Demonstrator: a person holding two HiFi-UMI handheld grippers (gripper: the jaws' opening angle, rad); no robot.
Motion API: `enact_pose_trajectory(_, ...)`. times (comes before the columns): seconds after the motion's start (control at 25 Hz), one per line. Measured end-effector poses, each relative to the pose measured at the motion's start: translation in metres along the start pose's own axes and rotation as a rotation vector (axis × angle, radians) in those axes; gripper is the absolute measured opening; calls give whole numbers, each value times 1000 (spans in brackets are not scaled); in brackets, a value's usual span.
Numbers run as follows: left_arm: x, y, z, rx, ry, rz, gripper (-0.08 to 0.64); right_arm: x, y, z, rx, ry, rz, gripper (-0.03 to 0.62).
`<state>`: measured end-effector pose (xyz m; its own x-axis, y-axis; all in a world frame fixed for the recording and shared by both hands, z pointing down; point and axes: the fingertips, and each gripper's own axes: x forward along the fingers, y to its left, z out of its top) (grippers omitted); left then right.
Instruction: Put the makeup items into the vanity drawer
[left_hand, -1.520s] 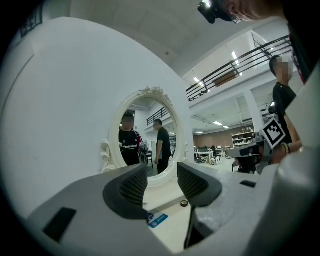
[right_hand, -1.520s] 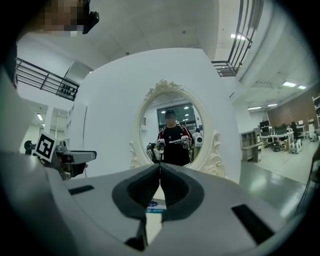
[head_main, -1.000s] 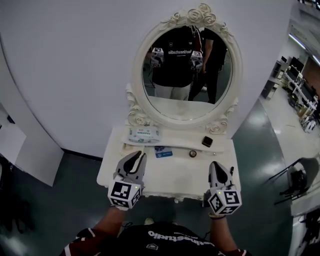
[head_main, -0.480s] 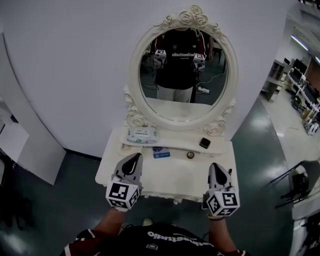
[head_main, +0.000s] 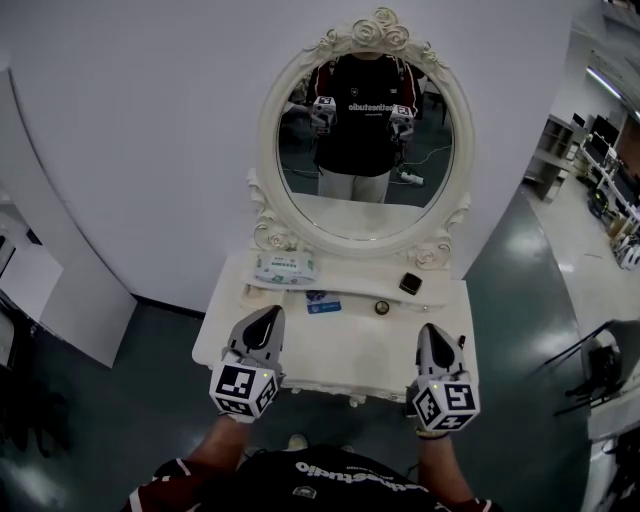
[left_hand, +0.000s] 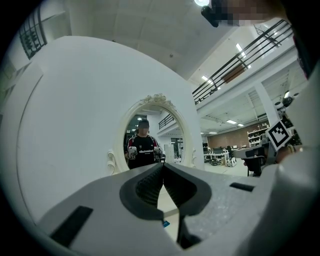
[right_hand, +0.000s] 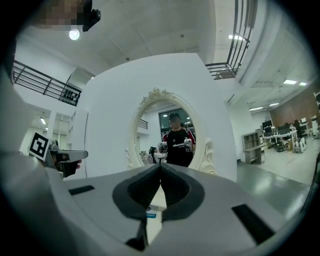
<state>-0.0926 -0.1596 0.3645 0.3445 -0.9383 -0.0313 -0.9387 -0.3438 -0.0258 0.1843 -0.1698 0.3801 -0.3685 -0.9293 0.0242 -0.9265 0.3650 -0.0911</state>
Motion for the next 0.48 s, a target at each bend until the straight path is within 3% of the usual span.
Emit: enact_pose_trajectory(0.48,2,-1,1,-2,2,-4,6,2,-3,2,4,-7,-3,-8)
